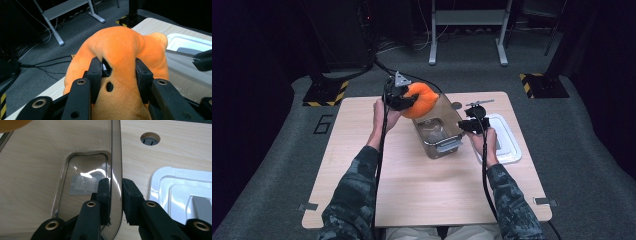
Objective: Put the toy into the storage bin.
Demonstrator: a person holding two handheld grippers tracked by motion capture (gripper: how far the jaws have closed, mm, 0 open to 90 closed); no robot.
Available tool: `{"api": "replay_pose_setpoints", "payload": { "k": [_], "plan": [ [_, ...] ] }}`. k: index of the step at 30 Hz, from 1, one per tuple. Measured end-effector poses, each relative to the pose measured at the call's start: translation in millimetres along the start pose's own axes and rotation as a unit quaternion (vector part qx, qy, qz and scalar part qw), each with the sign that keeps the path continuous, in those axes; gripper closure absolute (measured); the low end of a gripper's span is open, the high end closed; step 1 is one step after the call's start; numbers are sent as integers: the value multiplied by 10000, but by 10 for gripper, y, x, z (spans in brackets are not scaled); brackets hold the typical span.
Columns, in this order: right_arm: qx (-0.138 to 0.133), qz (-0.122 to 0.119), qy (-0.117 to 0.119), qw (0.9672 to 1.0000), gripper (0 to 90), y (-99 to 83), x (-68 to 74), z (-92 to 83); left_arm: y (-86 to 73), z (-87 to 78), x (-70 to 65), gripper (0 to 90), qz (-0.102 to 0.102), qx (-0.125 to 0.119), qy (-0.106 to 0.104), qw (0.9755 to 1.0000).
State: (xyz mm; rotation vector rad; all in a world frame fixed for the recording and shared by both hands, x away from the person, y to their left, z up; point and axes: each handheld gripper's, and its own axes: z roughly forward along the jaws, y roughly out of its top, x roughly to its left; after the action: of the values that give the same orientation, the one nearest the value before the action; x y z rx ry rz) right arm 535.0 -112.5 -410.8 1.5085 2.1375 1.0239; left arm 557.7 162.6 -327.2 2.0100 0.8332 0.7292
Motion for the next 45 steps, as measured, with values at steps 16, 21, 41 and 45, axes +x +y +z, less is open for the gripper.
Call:
{"api": "replay_pose_setpoints", "payload": {
  "k": [16, 21, 41, 45],
  "plan": [
    [0, 37, 3, 10000, 773, -7, 6, -2, 73, 389, -105, 652, 130, 35, 14, 9999],
    [-4, 40, 13, 10000, 774, -7, 3, -1, 45, 504, -105, 650, 157, 76, 47, 9998],
    [-50, 53, -15, 10000, 777, -22, 8, -2, -39, 655, -210, 655, 441, 240, -102, 9987],
    [-53, 51, -20, 10000, 778, -22, 9, -2, -98, 684, -239, 660, 486, 320, -168, 9982]
  ]
}}
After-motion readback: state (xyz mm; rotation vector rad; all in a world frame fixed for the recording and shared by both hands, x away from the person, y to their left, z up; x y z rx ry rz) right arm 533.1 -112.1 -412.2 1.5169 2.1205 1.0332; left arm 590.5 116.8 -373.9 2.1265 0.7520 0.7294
